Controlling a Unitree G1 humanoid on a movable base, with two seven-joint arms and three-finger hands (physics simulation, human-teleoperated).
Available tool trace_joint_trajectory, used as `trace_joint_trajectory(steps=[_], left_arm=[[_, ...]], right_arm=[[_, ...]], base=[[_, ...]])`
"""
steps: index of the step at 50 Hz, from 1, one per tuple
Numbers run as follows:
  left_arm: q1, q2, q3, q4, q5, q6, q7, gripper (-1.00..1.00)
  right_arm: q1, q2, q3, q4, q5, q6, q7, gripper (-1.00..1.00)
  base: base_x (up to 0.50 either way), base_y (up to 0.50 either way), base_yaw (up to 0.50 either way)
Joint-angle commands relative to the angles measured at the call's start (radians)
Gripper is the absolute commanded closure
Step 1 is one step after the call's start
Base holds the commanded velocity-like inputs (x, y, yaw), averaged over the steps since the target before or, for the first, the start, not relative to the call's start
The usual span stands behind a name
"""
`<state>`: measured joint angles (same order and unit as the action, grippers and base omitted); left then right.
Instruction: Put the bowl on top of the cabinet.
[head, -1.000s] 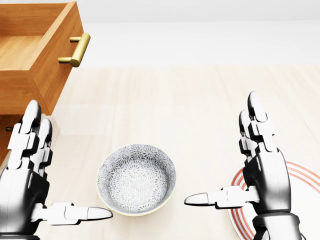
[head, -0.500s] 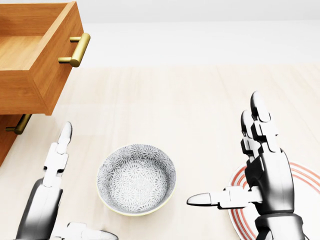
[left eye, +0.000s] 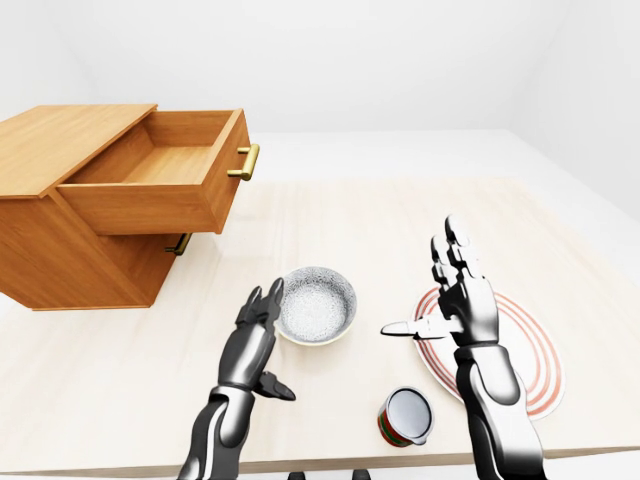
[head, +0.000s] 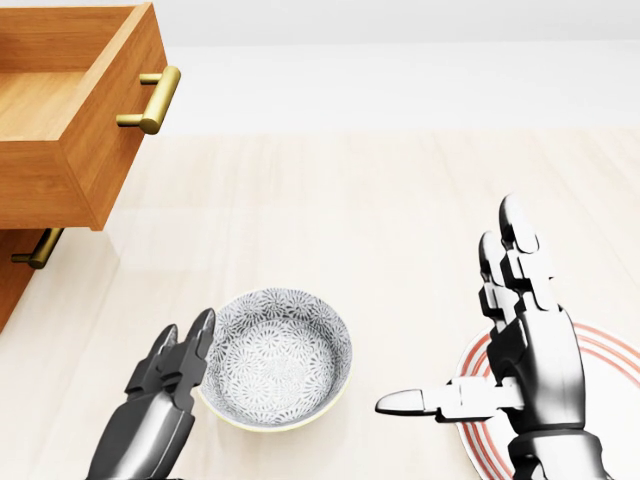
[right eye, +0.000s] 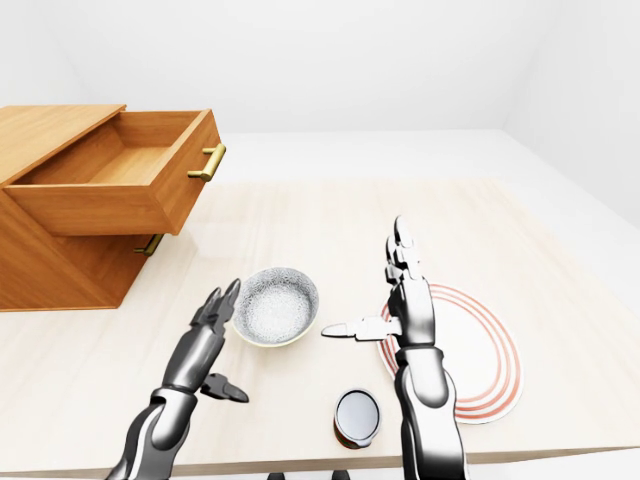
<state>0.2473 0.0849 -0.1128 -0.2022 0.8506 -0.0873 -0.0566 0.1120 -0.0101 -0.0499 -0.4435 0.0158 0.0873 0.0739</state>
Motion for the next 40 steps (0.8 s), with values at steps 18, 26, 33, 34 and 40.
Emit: trace_joint_trajectory(steps=[18, 26, 33, 34, 40], left_arm=[[-0.079, -0.013, -0.111, -0.041, 0.207, 0.0, -0.052, -1.0], [-0.194, -0.015, -0.097, 0.148, 0.247, 0.0, -0.027, -1.0], [-0.228, -0.024, -0.099, 0.208, 0.274, 0.0, -0.02, -1.0], [-0.244, -0.024, -0.096, 0.241, 0.273, 0.0, -0.009, -1.0], [-0.28, -0.03, -0.085, 0.303, 0.265, 0.0, -0.011, -1.0]], right_arm=[[-0.013, -0.005, -0.008, 0.065, 0.019, 0.0, 0.013, -1.0], [-0.018, -0.01, -0.027, 0.084, 0.028, 0.0, 0.022, -1.0], [-0.021, -0.008, -0.023, 0.099, 0.029, 0.0, 0.019, -1.0], [-0.022, -0.009, -0.025, 0.104, 0.03, 0.0, 0.02, -1.0], [-0.022, -0.009, -0.026, 0.111, 0.034, 0.0, 0.02, -1.0]], base=[[0.0, 0.0, 0.0], [0.0, 0.0, 0.0], [0.0, 0.0, 0.0], [0.0, 0.0, 0.0], [0.0, 0.0, 0.0]])
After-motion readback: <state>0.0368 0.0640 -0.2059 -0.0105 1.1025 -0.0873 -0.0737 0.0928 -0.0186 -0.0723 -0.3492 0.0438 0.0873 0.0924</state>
